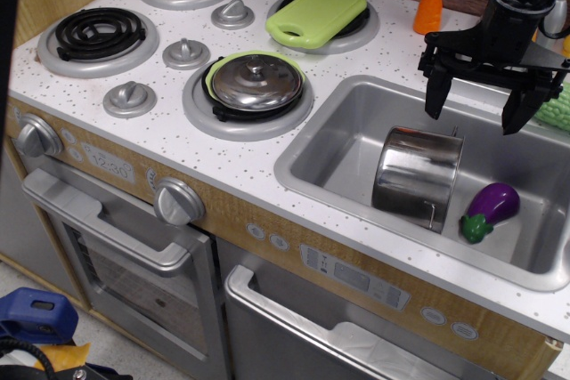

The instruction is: Flip pot upright in sink

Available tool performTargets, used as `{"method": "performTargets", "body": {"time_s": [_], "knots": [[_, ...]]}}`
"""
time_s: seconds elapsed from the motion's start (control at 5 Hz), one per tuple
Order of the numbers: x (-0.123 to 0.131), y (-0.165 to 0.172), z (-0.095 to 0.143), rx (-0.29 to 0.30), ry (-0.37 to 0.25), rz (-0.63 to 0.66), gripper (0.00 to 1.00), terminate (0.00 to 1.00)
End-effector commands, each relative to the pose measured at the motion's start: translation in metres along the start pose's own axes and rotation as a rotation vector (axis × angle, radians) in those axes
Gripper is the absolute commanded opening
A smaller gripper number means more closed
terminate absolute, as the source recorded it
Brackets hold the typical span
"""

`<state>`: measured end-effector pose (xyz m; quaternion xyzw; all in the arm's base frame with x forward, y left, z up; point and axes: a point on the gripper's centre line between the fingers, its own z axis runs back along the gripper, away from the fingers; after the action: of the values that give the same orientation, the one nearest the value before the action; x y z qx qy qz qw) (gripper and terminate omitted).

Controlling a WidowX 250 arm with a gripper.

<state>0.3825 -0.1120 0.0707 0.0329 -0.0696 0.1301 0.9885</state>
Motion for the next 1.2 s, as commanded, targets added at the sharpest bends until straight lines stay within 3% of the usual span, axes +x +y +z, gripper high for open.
{"method": "performTargets", "body": {"time_s": [0.0, 0.2, 0.6, 1.0], "knots": [[0.000, 0.000, 0.000, 0.000, 0.000, 0.000, 1.00, 0.00], [-0.003, -0.008, -0.004, 0.025, -0.028, -0.001, 1.00, 0.00], [0.005, -0.027, -0.005, 0.179, -0.100, -0.015, 1.00, 0.00], [-0.002, -0.024, -0.032, 0.263, -0.161, -0.094, 1.00, 0.00]]}}
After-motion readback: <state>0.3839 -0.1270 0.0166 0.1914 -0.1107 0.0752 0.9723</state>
